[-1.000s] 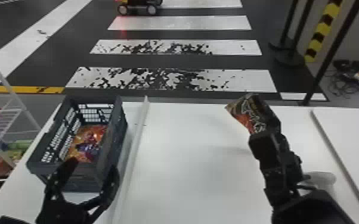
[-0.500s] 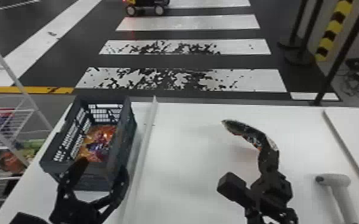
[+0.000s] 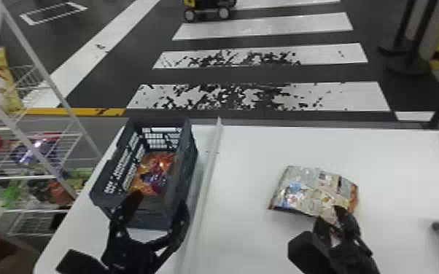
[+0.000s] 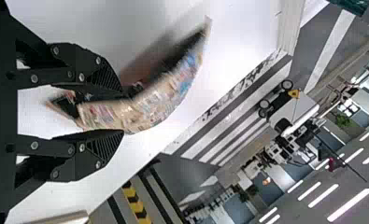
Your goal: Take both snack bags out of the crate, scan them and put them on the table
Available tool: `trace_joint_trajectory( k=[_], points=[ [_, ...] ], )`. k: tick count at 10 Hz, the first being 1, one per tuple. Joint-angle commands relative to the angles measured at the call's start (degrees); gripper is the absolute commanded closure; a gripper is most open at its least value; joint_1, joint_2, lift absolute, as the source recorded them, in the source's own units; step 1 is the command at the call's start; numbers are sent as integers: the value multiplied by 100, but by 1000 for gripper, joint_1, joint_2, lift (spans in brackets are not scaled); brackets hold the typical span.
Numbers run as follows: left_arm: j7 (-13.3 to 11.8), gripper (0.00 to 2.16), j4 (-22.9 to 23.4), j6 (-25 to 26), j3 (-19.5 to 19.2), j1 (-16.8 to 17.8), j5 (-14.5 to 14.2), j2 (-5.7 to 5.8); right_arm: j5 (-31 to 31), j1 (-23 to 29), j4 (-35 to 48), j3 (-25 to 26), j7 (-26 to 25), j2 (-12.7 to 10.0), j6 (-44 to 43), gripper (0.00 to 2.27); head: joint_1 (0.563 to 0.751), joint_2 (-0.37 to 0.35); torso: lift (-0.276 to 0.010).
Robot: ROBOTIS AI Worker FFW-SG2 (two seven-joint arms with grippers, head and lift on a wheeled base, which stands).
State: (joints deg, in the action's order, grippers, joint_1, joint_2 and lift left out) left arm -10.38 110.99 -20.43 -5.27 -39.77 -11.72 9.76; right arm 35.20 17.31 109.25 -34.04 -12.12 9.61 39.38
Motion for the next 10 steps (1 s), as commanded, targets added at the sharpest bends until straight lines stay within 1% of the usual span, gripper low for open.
trace_joint_trajectory(
  k=[1,3,4,5,7,8,9,10],
  points=[
    [-17,124,-52,0,-9,22,-41,0,-831,159,580,240,385,23,277,39,695,237,-94],
    [-43,124,-87,-18,-9,31,-68,0,-2316,290,1169,934,1089,23,435,63,695,265,-94],
    [-43,124,-87,0,-9,31,-68,0,-3230,290,1336,1453,1607,-12,435,83,695,272,-94],
    [-43,124,-87,-18,-9,31,-68,0,-4188,282,1380,1980,2108,-91,435,97,695,281,-94],
    [-52,124,-96,-18,-9,40,-68,-9,-5489,185,1310,2701,3022,-231,417,97,695,292,-94],
    [-69,124,-96,-18,-9,40,-68,-26,-5981,159,1178,2929,3312,-302,382,97,695,296,-94],
    [-69,124,-96,-18,-9,40,-68,-35,-6271,123,1020,3061,3479,-372,312,97,695,300,-94],
    [-69,124,-96,-18,-9,40,-68,-35,-6447,115,879,3114,3541,-390,136,130,695,300,-94]
  ],
)
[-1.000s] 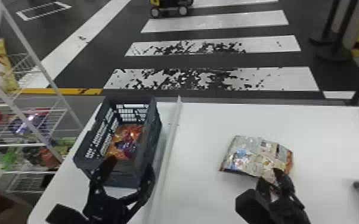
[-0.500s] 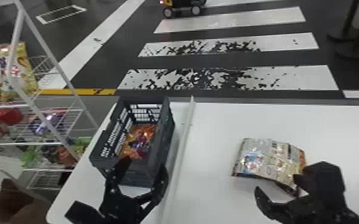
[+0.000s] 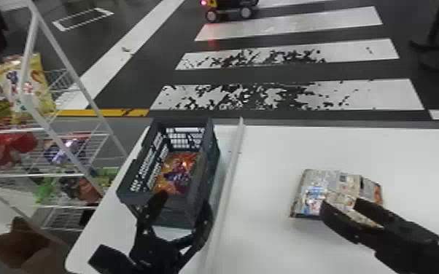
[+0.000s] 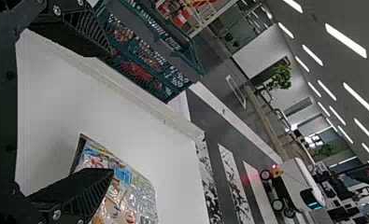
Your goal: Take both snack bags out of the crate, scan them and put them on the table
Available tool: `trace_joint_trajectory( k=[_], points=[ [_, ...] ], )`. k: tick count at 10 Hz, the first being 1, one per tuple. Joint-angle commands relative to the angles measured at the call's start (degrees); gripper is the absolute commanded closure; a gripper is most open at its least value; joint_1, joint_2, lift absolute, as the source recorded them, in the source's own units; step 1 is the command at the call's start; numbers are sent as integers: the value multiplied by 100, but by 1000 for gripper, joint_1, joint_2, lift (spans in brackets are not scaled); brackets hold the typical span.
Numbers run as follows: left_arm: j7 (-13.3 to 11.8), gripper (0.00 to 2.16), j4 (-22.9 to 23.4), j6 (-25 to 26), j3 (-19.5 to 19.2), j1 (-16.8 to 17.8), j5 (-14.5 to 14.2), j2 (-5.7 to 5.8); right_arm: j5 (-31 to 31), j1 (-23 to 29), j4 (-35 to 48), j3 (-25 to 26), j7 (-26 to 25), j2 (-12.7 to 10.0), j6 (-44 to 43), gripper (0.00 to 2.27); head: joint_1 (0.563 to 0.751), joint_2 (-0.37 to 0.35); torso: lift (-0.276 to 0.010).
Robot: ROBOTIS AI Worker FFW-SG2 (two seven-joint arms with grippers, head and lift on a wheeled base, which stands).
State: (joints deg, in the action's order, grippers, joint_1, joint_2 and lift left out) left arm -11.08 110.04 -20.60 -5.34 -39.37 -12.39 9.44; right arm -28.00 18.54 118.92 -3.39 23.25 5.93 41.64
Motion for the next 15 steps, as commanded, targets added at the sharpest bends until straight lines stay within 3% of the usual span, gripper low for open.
trace_joint_trajectory(
  k=[1,3,5,7,9,11,15],
  points=[
    [0,124,9,0,-2,0,9,6,-276,-35,-238,67,65,-30,-265,184,695,296,-94],
    [-8,130,0,0,-2,0,9,6,-337,-79,-449,102,276,-65,-371,589,695,292,-94],
    [-8,130,0,0,7,0,9,14,-241,-131,-624,111,496,-83,-634,1949,695,294,-94],
    [-8,130,9,0,7,0,9,14,111,-140,-853,-21,505,-83,-1619,2186,695,282,-94],
    [-8,130,18,0,7,0,9,23,128,-211,-1283,-214,505,-83,-2761,2219,695,269,-94],
    [-8,130,9,0,-2,-9,18,14,489,-457,-1828,-495,426,-83,-3376,2219,695,259,-94],
    [-8,137,9,0,-20,-26,18,-12,1517,-1054,-2681,-1058,250,-127,-3341,2219,695,299,-94]
  ],
)
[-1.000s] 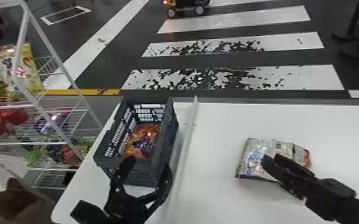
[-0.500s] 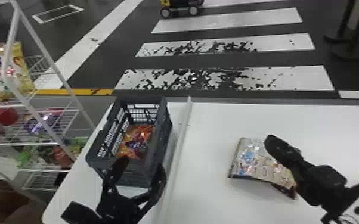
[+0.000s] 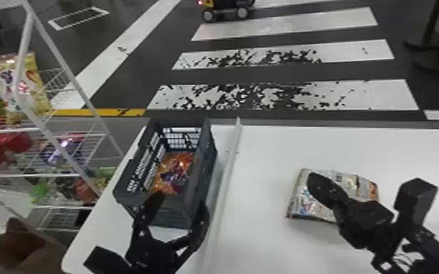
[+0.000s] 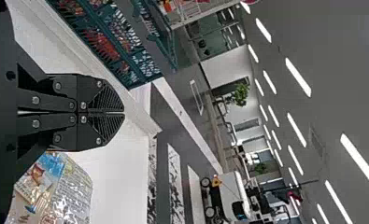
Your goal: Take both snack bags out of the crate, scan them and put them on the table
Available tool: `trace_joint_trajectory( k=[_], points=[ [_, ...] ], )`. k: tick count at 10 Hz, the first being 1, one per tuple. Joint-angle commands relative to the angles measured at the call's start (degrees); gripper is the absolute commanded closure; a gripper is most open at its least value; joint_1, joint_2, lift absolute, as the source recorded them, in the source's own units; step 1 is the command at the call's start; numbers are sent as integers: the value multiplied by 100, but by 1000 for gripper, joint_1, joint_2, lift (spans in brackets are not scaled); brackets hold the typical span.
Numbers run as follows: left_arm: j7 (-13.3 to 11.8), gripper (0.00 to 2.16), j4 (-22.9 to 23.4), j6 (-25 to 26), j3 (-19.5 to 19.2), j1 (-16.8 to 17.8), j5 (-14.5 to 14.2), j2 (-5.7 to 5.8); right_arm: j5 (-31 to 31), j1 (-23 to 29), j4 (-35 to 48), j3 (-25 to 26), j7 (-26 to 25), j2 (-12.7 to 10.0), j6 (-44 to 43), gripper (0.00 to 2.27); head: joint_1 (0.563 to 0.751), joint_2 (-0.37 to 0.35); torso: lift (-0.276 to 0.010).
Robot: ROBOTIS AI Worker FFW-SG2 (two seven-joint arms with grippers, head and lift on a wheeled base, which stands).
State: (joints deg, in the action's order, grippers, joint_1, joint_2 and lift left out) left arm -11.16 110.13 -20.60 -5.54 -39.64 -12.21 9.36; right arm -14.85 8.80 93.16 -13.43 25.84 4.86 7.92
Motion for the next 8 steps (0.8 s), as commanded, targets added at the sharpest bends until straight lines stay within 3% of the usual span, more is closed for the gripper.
trace_joint_trajectory(
  k=[1,4,8],
  points=[
    [0,137,-1,0,-8,-8,-1,-4,290,-195,-290,-125,-9,-64,48,2219,695,306,-94],
    [0,137,-9,0,-17,-17,-1,-4,782,-705,-1020,-300,-193,-143,-23,2219,695,333,-94],
    [-9,137,-18,0,-70,-26,-9,-4,1151,-1329,-1837,-344,-360,-160,-23,2219,695,317,-94]
  ],
)
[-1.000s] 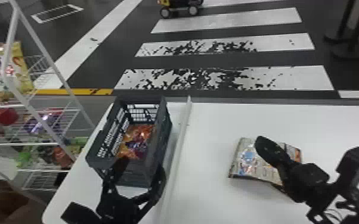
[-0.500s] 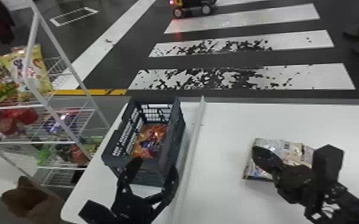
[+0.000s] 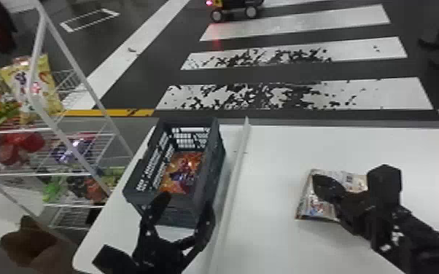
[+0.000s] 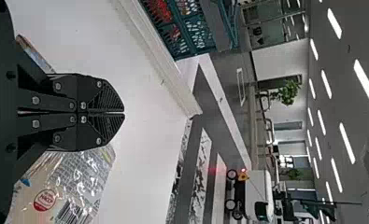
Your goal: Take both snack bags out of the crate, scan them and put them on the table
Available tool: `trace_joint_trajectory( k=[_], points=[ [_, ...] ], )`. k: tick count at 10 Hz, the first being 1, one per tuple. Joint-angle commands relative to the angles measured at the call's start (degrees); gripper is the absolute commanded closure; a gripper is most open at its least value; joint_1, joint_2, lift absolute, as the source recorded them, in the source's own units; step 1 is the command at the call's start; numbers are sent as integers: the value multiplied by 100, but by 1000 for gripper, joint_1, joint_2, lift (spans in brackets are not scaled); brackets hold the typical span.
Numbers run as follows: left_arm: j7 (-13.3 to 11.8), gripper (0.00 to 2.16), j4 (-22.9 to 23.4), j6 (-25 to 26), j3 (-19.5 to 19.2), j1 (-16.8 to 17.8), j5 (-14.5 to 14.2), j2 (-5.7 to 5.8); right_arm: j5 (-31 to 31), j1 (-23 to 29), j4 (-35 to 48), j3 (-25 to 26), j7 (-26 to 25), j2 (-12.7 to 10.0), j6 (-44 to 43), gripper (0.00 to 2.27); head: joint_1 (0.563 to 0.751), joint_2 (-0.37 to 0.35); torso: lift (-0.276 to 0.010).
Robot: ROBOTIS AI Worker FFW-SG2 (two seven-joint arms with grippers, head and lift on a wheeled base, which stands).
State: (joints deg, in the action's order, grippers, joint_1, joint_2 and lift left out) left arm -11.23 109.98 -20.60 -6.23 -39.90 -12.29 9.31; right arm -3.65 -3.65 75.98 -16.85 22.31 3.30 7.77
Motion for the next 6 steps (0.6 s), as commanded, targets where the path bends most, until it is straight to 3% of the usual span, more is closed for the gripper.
trace_joint_trajectory(
  k=[1,6],
  points=[
    [-2,137,-3,0,-10,0,-2,0,67,-197,-295,-3,-34,-14,10,2219,695,310,-94],
    [-2,137,-20,0,-18,9,-2,0,286,-505,-778,85,-385,-40,273,2219,695,281,-94]
  ],
)
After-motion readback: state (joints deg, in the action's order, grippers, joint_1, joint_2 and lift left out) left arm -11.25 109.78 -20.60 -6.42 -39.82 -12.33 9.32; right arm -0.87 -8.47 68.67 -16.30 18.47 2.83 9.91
